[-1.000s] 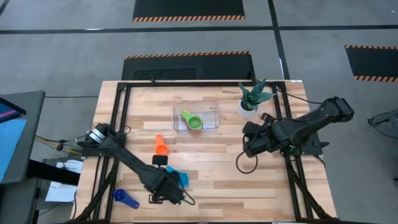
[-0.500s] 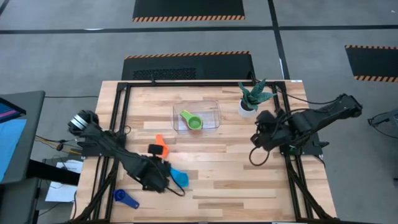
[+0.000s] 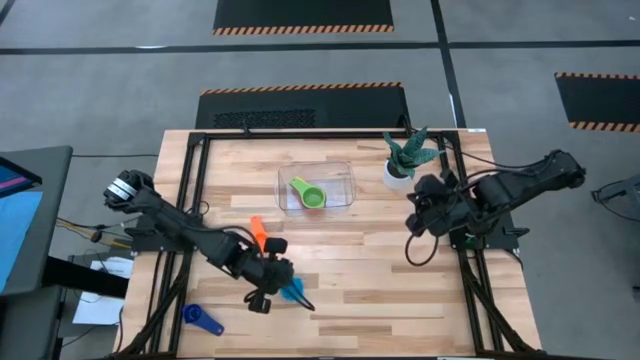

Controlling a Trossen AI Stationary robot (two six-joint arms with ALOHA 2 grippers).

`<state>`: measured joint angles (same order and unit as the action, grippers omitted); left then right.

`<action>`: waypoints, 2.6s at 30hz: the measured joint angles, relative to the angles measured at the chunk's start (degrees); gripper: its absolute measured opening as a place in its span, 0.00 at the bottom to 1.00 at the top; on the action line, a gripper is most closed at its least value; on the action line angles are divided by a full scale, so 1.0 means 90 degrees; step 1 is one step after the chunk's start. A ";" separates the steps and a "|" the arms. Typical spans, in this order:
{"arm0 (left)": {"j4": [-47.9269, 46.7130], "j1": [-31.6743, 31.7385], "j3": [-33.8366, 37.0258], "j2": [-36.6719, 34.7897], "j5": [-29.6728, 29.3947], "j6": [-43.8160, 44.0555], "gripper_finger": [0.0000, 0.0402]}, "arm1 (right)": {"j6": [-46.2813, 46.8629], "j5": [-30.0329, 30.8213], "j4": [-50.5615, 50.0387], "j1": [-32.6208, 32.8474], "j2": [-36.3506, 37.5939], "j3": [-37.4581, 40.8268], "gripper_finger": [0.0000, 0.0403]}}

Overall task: Nest measuring cups in basket
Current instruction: Stack the light blue measuring on top of the green measuring cup in the transparent bin

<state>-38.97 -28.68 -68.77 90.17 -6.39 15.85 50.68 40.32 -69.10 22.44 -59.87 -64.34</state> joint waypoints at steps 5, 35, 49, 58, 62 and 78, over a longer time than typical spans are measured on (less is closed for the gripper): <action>0.0202 0.0000 0.0000 -0.0007 0.0188 -0.0019 0.16 | -0.0001 0.0004 -0.0164 0.0004 -0.0048 0.0000 0.08; 0.1061 -0.0155 0.0046 0.1693 0.0450 -0.0516 0.43 | 0.0032 0.0024 -0.0828 -0.0009 -0.0047 -0.0005 0.08; 0.1168 -0.0083 0.0016 0.2347 0.0175 -0.0012 0.40 | 0.0044 0.0024 -0.0959 -0.0010 -0.0049 -0.0005 0.08; 0.0957 0.0244 -0.0327 0.2266 0.0337 0.1198 0.03 | 0.0005 0.0024 -0.0989 -0.0010 -0.0048 -0.0004 0.08; 0.0046 0.0580 -0.1476 0.2004 0.0094 0.0851 0.01 | 0.0000 0.0024 -0.0995 -0.0010 -0.0047 -0.0005 0.08; -0.2984 0.2992 -0.3465 0.1693 -0.0923 -0.3808 0.00 | -0.0015 0.0024 -0.0947 -0.0010 -0.0049 -0.0002 0.08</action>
<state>-65.82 -1.75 -99.95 105.41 -14.69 -18.42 50.54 40.53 -77.63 22.35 -60.31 -64.36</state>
